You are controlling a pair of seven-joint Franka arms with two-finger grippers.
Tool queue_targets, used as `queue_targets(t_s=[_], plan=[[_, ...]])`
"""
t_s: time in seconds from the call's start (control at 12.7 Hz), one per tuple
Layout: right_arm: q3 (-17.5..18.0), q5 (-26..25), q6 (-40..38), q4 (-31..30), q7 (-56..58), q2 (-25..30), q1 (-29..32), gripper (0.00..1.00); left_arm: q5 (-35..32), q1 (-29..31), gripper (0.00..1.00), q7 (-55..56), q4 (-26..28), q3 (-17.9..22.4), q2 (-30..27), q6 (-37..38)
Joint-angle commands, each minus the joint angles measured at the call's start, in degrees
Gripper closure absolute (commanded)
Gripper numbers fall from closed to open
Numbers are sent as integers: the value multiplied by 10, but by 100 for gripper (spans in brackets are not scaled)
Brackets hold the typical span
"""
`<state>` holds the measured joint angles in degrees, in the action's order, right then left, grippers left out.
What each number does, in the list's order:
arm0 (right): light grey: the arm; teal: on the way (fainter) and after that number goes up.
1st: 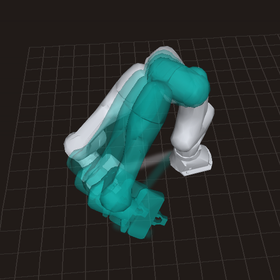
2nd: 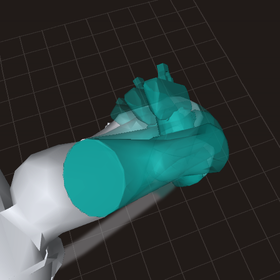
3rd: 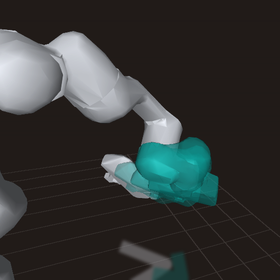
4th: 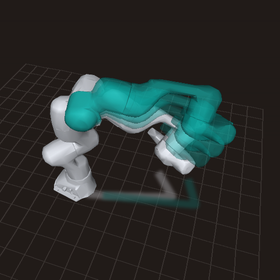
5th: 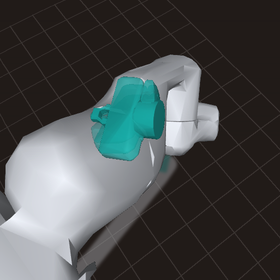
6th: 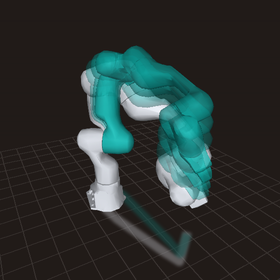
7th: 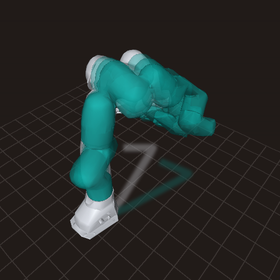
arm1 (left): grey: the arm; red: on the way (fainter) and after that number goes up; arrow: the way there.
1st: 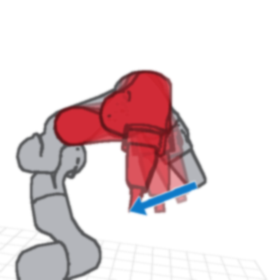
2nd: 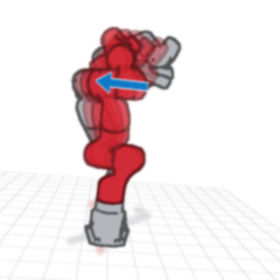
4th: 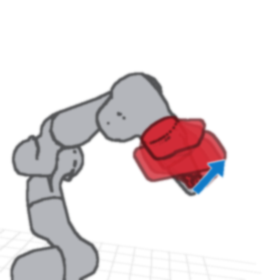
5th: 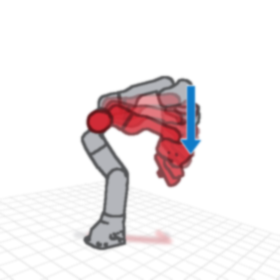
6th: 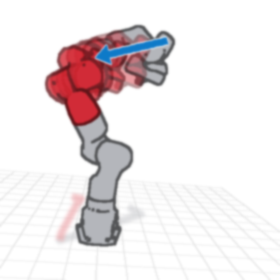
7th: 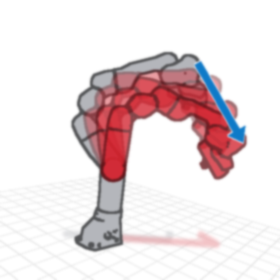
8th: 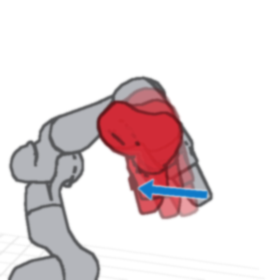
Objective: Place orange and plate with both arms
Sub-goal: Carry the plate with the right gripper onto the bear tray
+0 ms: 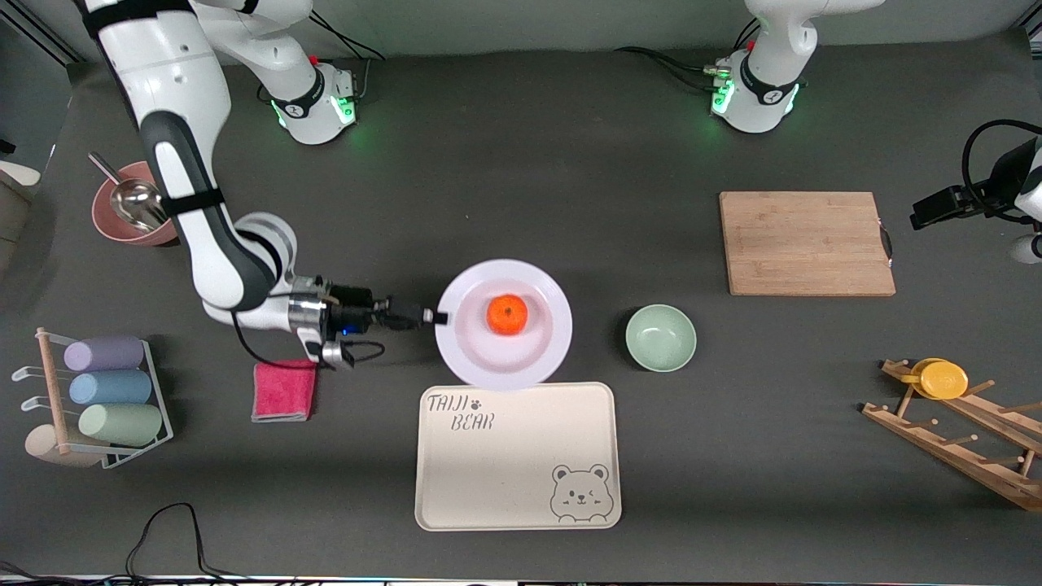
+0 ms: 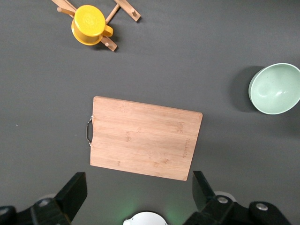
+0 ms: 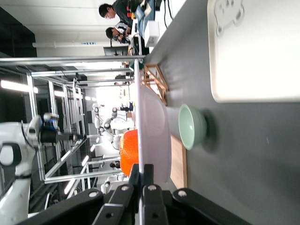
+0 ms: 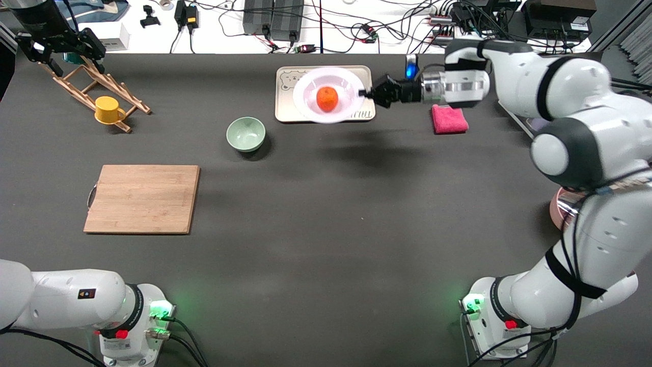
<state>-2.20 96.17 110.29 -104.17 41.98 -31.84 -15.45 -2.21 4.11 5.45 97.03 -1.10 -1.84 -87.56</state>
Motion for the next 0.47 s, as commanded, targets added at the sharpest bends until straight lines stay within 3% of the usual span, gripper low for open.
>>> queue_targets(t_s=[0.0,0.16,0.39], plan=[[-10,-31,-10,195,-85,-114,-1,100,6,13,0,-12,3,-15,-11,1],[-25,-56,-10,294,-117,-173,0,100,6,13,0,-12,3,-14,-7,5],[-40,-54,-10,389,-136,-241,2,100,0,13,0,-12,1,-15,1,6]])
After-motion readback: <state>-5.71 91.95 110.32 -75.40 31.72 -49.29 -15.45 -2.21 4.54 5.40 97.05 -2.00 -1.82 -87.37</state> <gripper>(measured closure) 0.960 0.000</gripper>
